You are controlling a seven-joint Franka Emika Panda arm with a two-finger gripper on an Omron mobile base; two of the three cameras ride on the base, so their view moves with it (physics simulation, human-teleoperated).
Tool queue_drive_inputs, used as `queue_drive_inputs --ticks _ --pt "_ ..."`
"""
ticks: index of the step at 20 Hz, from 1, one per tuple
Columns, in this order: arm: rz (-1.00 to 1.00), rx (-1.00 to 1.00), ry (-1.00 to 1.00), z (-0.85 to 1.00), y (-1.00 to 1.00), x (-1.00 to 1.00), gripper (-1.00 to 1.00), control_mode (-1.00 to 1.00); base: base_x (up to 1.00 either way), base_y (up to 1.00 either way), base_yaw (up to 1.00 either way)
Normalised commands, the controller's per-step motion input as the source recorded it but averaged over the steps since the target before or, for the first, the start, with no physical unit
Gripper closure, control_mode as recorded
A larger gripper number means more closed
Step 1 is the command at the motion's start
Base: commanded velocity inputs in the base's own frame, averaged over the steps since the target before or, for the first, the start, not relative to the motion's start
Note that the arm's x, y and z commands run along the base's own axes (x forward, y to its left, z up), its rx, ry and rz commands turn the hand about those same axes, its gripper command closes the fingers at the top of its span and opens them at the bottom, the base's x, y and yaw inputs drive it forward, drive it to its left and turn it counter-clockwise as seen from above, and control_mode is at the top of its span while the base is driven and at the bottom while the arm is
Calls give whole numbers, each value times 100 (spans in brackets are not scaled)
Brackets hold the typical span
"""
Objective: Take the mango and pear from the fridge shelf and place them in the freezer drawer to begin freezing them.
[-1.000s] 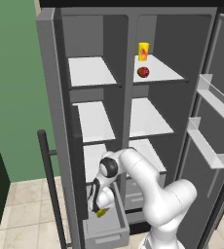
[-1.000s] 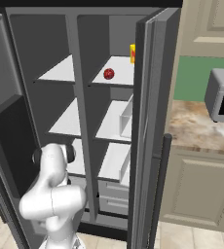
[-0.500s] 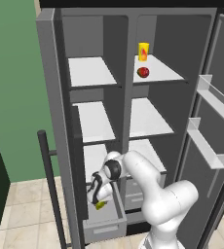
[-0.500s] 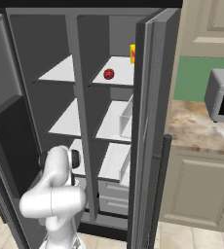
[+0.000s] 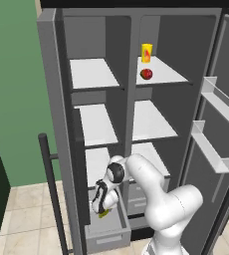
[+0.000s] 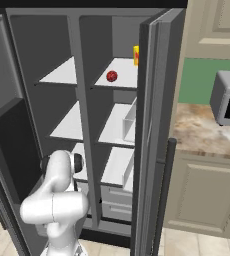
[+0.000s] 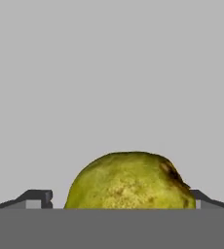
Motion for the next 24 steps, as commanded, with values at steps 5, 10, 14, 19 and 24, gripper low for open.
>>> queue_drive_inputs --ticks 5,10,14,19,24 --pt "0 2 0 -26 0 -61 -100 -100 0 0 0" --pt "0 2 -3 43 0 -47 -100 -100 0 0 0" --pt "0 0 -2 98 0 -30 -100 -100 0 0 0" --pt "-1 0 -8 69 -5 -46 -100 -100 0 0 0" --pt "0 0 -9 37 -10 -27 -100 -100 0 0 0"
